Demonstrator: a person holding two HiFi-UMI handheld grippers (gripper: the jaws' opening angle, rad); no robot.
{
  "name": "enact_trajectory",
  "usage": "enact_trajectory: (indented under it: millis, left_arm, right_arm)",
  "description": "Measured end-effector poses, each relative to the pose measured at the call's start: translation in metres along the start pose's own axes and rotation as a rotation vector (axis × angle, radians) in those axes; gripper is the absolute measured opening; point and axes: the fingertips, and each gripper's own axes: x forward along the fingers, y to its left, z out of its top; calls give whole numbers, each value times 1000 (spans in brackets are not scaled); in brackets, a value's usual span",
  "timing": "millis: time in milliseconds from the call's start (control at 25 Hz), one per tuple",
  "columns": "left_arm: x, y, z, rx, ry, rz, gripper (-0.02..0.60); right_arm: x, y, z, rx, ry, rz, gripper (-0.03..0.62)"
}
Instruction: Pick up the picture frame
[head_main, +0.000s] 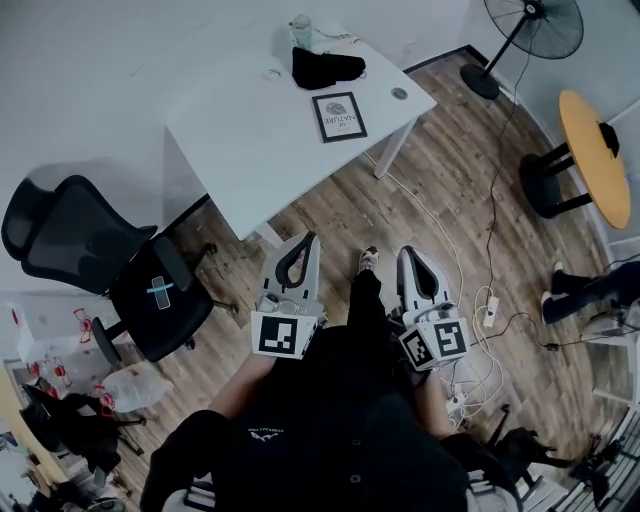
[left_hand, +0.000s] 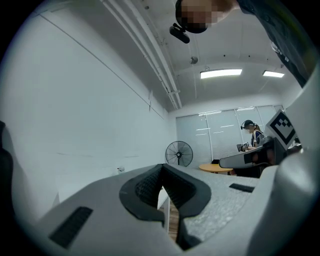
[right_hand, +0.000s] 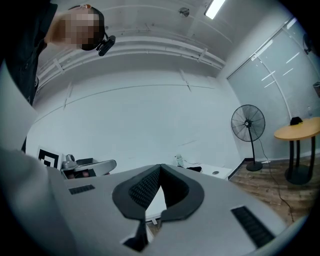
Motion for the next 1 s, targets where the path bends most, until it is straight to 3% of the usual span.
enact_trajectory:
  millis: [480,1000]
  left_arm:
    - [79,37,-9,9,34,119,6]
    - [192,45,-8,9,50,231,6]
  right_arm:
    - [98,-47,13,-14,44,107,-2]
    - [188,-129,44,-11,84,218,-2]
